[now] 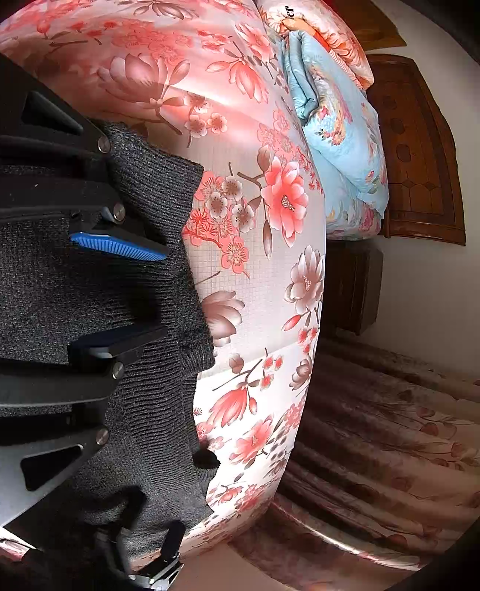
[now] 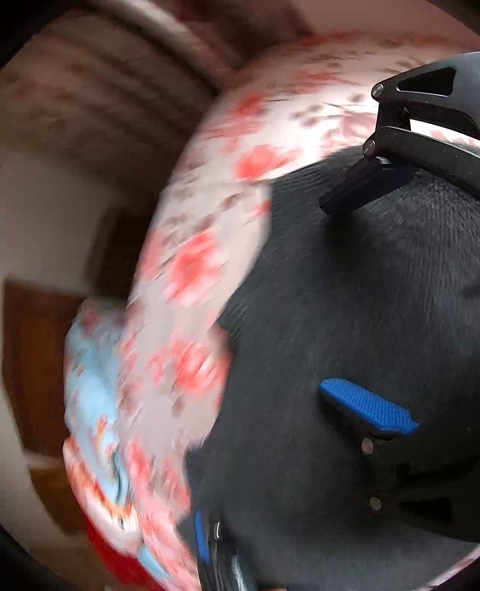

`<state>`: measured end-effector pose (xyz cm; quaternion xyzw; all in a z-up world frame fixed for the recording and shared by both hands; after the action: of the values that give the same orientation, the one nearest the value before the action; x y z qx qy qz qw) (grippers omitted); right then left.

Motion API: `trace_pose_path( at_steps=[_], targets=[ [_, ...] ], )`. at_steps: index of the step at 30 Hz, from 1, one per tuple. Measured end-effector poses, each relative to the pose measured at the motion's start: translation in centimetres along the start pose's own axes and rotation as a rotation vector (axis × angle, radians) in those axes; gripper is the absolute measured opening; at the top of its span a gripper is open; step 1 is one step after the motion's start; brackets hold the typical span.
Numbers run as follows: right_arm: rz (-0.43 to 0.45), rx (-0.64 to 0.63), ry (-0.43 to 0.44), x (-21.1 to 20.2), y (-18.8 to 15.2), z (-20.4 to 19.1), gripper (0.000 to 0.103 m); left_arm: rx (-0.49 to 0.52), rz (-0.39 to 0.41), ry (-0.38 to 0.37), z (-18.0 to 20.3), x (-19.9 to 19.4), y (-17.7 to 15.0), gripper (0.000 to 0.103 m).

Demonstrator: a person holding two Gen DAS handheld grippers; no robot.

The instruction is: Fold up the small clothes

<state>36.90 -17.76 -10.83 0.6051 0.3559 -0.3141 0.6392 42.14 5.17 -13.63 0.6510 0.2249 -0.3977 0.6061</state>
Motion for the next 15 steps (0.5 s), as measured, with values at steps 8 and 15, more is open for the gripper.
trace_pose_path(
  at_steps=[8, 15],
  targets=[
    [0.015, 0.096, -0.033, 0.2, 0.3, 1.9, 0.103, -0.002, 0.001, -0.002, 0.0, 0.0, 0.0, 0.035],
    [0.007, 0.094, -0.012, 0.8, 0.3, 1.4, 0.103, 0.008, -0.01, 0.009, 0.1, 0.1, 0.0, 0.036]
  ],
)
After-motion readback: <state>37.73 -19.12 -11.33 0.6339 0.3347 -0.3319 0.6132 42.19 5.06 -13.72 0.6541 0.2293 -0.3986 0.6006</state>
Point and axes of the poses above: each gripper's, at about its wrist camera, not at the fingertips, and x roughly the way its jaws point, z to its right, y to its top, the point moved 7 cm from there along x, roughly the way its jaws point, and after that the axes turned 10 degrees about x, right-handed, at the moved point
